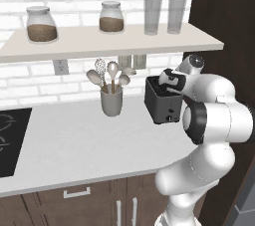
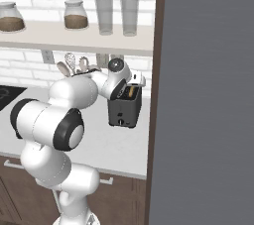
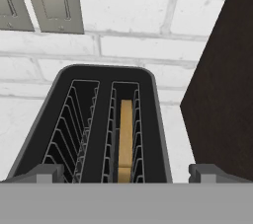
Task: Start the toaster. Once the lever pops up, take the bread to the plate on the dining counter.
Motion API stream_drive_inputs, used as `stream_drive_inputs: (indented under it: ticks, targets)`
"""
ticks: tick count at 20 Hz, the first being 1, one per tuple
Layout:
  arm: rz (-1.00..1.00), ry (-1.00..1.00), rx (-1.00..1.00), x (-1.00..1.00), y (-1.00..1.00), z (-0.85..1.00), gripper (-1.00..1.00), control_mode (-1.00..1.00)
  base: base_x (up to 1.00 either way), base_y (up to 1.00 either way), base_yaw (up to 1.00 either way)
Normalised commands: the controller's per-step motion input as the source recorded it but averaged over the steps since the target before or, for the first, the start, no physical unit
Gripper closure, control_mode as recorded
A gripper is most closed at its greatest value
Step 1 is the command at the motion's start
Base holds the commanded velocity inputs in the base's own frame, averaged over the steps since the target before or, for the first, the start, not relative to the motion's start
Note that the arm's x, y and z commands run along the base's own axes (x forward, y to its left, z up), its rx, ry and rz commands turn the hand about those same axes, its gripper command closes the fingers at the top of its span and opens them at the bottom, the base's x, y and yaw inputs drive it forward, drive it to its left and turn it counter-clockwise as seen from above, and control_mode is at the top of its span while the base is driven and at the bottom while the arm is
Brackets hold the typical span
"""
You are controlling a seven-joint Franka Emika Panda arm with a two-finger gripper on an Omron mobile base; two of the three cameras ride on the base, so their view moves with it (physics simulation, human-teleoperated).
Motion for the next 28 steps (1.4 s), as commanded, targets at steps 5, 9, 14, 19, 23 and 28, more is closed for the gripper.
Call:
stream_drive_inputs:
  ticks: [5,9,14,19,23,28]
  targets:
    - [0.0,0.0,0.0,0.0,0.0,0.0,-1.0,-1.0,0.0,0.0,0.0]
    - [0.0,0.0,0.0,0.0,0.0,0.0,-1.0,-1.0,0.0,0.0,0.0]
    - [0.0,0.0,0.0,0.0,0.0,0.0,-1.0,-1.0,0.0,0.0,0.0]
    - [0.0,0.0,0.0,0.0,0.0,0.0,-1.0,-1.0,0.0,0.0,0.0]
    - [0.0,0.0,0.0,0.0,0.0,0.0,-1.0,-1.0,0.0,0.0,0.0]
    - [0.0,0.0,0.0,0.0,0.0,0.0,-1.0,-1.0,0.0,0.0,0.0]
